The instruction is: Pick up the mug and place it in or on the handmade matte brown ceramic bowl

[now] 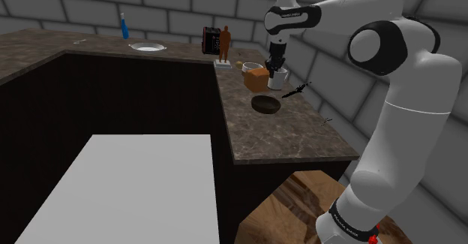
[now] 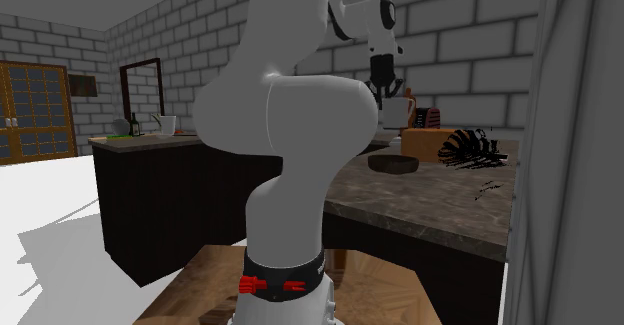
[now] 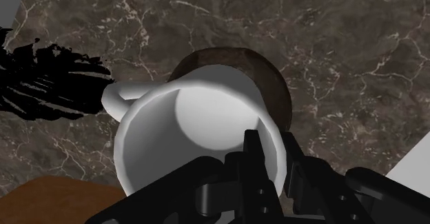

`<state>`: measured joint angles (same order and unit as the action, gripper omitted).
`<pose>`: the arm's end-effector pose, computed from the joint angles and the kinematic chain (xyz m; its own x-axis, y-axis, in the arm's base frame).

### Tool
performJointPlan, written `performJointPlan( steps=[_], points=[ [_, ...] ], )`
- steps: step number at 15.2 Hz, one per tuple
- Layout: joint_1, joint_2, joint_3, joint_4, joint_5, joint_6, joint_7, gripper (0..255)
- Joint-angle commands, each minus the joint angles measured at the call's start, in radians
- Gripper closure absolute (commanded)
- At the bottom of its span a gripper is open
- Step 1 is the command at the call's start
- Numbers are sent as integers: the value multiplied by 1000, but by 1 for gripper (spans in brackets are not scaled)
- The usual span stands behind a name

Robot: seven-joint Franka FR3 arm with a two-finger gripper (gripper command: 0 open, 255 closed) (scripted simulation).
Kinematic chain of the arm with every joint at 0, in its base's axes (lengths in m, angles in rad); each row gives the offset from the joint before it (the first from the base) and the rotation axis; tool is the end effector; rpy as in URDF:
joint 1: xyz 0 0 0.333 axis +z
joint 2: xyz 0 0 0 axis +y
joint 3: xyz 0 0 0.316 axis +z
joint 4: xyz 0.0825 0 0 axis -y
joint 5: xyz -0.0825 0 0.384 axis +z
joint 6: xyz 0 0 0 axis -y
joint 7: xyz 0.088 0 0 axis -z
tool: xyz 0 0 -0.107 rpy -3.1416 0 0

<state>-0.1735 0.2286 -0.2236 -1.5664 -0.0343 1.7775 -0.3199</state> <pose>0.5845 -0.2347 0.5121 0.9971 -0.0660 -0.0381 -0.0630 -0.9952 0.0755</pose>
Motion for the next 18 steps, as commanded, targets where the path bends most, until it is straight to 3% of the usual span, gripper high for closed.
performJointPlan(
  steps=[1, 18],
  points=[
    [-23, 98, -6, 144, 23, -46, -30, 255],
    [-22, 121, -1, -38, 26, 159, -21, 255]
  ],
)
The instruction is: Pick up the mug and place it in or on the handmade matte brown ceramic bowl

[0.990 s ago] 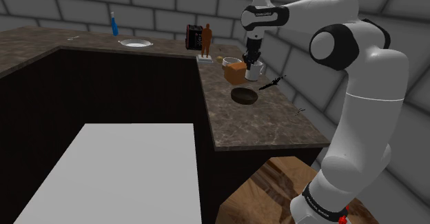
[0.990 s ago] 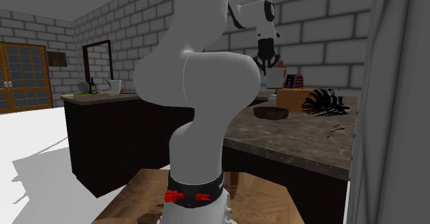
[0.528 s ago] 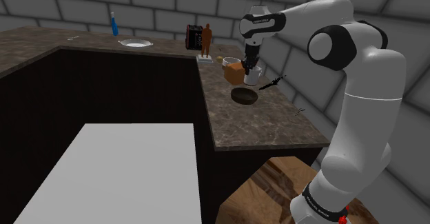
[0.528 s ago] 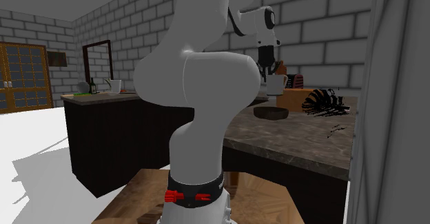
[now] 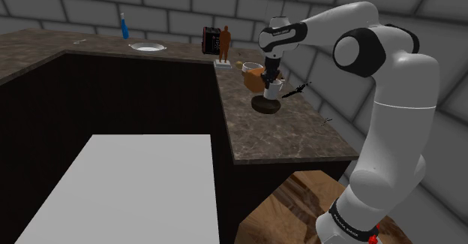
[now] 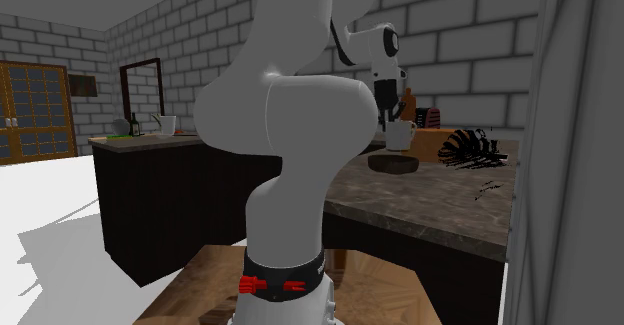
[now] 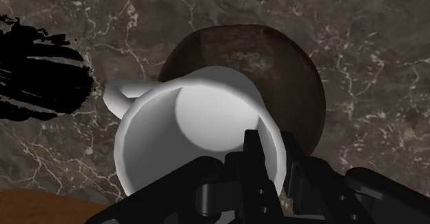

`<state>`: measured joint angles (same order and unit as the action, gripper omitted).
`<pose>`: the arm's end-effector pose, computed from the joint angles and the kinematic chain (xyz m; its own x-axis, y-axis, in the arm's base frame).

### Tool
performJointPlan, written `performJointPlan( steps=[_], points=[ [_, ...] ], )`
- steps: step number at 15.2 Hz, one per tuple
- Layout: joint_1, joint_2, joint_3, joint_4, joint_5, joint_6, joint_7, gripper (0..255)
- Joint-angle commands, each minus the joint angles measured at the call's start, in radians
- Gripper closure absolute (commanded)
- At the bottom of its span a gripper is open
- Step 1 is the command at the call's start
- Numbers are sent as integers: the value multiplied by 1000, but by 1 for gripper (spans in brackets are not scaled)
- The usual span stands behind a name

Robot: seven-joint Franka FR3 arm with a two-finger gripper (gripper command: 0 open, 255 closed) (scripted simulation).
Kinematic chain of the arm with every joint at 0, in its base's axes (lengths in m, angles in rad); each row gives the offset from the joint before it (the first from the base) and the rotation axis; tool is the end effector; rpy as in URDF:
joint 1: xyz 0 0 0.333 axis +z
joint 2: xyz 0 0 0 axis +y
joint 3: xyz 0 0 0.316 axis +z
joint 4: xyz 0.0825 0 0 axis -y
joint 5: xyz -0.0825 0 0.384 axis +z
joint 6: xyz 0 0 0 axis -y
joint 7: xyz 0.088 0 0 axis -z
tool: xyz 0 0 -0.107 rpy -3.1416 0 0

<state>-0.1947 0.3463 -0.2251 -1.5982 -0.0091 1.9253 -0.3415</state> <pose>0.6067 -0.2537 0.4353 0.9972 -0.0639 -0.0389 -0.0609 -0.9953 0.0756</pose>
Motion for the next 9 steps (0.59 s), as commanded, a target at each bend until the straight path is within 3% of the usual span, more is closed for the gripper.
performJointPlan(
  steps=[1, 9],
  points=[
    [0, 7, 1, -15, 1, 23, 1, 255],
    [-1, 17, 2, -40, 3, 57, 1, 255]
  ],
)
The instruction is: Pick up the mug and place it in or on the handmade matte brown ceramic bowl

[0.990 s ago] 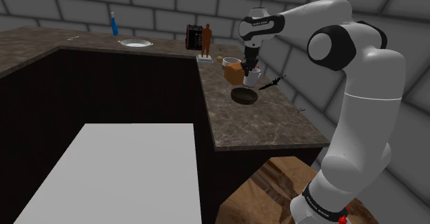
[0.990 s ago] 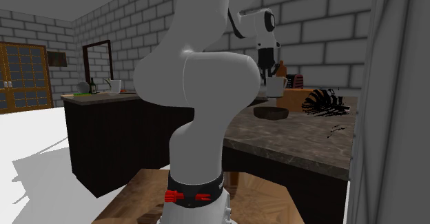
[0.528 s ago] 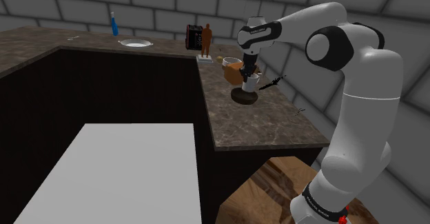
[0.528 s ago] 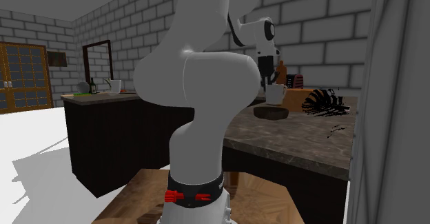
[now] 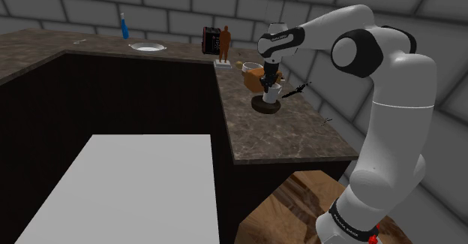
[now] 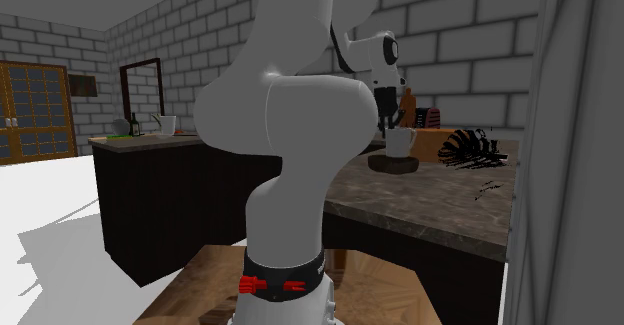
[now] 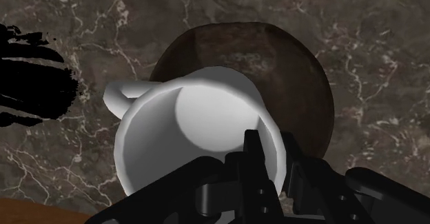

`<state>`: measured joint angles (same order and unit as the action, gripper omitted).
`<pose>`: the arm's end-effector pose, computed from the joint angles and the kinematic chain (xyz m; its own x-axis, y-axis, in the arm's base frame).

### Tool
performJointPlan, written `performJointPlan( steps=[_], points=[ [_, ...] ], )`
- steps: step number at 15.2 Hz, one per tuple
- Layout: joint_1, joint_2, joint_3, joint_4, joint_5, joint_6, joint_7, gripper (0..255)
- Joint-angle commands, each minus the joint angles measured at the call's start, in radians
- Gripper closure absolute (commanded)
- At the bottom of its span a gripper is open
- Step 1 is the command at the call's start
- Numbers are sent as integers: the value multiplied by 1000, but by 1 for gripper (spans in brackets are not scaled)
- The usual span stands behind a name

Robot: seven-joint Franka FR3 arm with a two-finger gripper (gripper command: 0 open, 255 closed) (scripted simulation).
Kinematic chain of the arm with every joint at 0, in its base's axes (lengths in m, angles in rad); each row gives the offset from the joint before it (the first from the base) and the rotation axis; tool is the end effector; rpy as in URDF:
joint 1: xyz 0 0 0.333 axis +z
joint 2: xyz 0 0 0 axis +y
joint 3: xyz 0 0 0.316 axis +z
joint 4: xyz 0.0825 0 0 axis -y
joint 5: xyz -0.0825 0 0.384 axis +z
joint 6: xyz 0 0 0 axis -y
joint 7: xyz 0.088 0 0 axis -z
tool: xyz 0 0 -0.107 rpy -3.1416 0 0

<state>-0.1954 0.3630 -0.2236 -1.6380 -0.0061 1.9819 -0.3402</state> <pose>0.6071 -0.2539 0.4105 0.9972 -0.0640 -0.0385 -0.0609 -0.9953 0.0758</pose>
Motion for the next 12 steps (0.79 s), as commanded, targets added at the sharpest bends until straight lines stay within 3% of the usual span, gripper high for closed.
performJointPlan(
  steps=[1, 2, 3, 8, 12],
  points=[
    [0, 0, 0, 0, 0, 0, 0, 255],
    [0, 0, 0, 0, 0, 0, 0, 255],
    [0, 0, 0, 0, 0, 0, 0, 0],
    [0, 0, 0, 0, 0, 0, 0, 0],
    [5, -24, -1, 94, -5, -117, 3, 0]
  ],
)
